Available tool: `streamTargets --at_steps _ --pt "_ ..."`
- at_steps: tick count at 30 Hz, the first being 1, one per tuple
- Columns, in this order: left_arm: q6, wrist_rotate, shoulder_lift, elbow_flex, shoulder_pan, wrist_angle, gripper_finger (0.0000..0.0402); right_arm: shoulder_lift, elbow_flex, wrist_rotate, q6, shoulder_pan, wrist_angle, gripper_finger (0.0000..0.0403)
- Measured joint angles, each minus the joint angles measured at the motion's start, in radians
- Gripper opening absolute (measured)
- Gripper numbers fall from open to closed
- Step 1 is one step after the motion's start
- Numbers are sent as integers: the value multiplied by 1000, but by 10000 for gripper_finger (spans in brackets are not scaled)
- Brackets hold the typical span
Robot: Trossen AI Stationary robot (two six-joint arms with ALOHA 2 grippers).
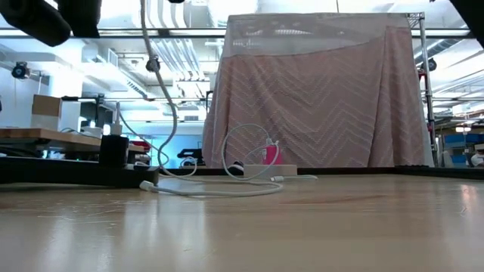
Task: Insert USB
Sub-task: Insert the white charger cable to the white charger adapter
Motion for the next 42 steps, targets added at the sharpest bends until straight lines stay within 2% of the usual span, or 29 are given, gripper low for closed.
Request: streamTargets --at_steps 7,15,20,24,28,33,35,38,40,42 --pt "-10 73 82 37 -3 72 101 -10 -2 -82 -2 -1 -9 3" --pt "-45 77 126 43 -18 164 101 -20 -2 -105 -5 -1 -28 3" --pt "-171 136 62 43 -9 167 101 -52 -8 73 -126 31 -170 3" --pt "-191 136 -55 -1 -10 147 101 -75 -70 177 -129 56 -250 3" --pt "-162 59 -176 -51 -10 33 101 -95 -215 271 -87 78 -238 3" --pt "-78 -201 -257 -73 -10 -194 101 -159 -422 436 -28 116 -239 3" --pt "-72 -268 -259 -73 -10 -262 101 -197 -497 468 -3 128 -234 3" --pt "-76 -363 -223 -59 -10 -338 101 -246 -611 495 119 129 -210 3" --pt "-95 -405 -182 -55 -9 -370 101 -252 -676 514 212 121 -174 3" --pt "-127 -453 -136 -48 -10 -390 101 -256 -737 521 231 119 -175 3"
